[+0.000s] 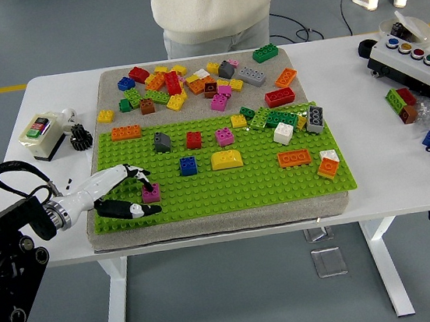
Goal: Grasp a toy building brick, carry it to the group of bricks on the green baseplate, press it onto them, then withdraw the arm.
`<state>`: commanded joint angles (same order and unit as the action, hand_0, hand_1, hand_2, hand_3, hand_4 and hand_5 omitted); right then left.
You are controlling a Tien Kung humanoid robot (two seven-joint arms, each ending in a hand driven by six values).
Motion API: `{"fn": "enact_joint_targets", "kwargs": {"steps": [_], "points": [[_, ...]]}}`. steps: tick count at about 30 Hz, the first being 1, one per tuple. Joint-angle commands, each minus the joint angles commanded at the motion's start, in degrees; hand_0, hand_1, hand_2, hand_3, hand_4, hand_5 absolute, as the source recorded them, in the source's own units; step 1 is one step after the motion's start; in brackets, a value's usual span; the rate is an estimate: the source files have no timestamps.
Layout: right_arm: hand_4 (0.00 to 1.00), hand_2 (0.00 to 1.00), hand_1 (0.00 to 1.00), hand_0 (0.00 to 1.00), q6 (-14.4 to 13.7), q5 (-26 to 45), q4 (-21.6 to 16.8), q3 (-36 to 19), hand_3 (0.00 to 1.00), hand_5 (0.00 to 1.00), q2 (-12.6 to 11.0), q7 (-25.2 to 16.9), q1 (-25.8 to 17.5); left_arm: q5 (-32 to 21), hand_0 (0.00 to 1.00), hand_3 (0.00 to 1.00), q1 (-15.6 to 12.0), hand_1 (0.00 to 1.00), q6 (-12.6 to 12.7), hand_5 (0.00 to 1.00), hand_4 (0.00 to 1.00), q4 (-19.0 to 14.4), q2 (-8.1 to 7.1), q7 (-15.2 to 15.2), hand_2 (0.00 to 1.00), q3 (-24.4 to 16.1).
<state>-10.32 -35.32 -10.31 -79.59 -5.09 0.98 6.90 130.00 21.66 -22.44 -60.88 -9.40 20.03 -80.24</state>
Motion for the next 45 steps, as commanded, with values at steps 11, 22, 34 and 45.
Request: {"fn": "enact_joint_targets", "kwargs": {"steps": [11, 22, 34, 45], "points": [[0.909, 0.703, 0.656, 0.729, -0.06, -0.03, 0.00, -0.26, 0.571, 0.500, 0.01, 0.01, 0.03, 0.00, 0.998, 0.594, -0.11, 0.916, -0.44, 0.623, 0.998, -0.64, -0.12, 0.04, 0.874, -0.27], [0.909, 0.703, 0.656, 0.729, 0.12, -0.04, 0.00, -0.45, 0.570, 0.500, -0.04, -0.09, -0.02, 0.00, 0.998, 0.588, -0.19, 0.909, -2.64, 0.616, 0.998, -6.38, -0.57, -0.09, 0.863, -1.25], [0.909, 0.703, 0.655, 0.729, 0.12, -0.04, 0.00, -0.44, 0.571, 0.500, -0.01, -0.13, -0.06, 0.00, 0.998, 0.593, -0.12, 0.903, -2.13, 0.617, 0.998, -4.09, -0.01, -0.18, 0.855, -0.76], [0.909, 0.704, 0.655, 0.728, 0.08, -0.11, 0.00, -0.40, 0.570, 0.500, -0.01, 0.02, -0.02, 0.00, 0.998, 0.593, 0.17, 0.904, -0.71, 0.618, 0.998, -1.31, 0.34, -0.11, 0.856, -0.64]]}}
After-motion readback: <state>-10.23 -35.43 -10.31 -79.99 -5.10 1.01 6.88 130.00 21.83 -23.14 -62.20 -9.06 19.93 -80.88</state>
